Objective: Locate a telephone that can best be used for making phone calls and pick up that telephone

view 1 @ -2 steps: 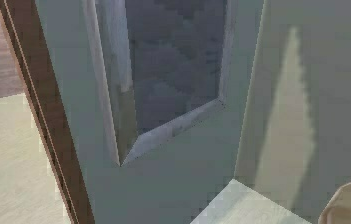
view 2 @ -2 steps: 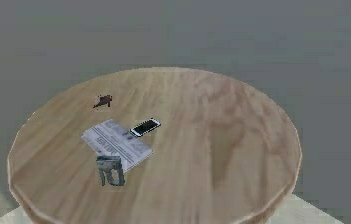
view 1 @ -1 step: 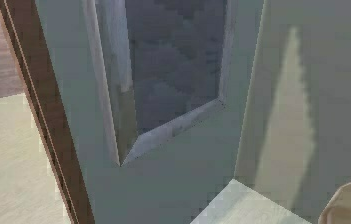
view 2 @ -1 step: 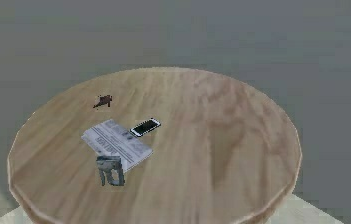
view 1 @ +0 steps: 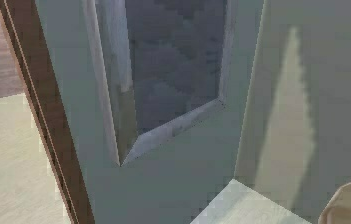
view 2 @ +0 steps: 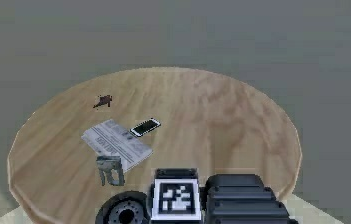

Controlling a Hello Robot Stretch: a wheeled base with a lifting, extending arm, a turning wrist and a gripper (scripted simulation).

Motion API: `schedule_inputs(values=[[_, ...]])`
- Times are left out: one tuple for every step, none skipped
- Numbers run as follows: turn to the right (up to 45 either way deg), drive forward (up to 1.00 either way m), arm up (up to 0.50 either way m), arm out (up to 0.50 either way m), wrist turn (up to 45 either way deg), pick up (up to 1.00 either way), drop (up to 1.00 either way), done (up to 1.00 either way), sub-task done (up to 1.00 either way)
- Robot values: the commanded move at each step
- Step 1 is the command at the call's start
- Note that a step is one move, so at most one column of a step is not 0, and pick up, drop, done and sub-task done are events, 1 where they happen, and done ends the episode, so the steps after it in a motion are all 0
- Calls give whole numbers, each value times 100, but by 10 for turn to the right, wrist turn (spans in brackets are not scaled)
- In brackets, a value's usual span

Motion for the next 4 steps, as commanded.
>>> schedule_inputs(values=[[0, 0, 0, 50, 0, 0, 0, 0, 0], [0, 0, 0, 0, 450, 0, 0, 0, 0], [0, 0, 0, 0, 450, 0, 0, 0, 0], [0, 0, 0, 0, 450, 0, 0, 0, 0]])
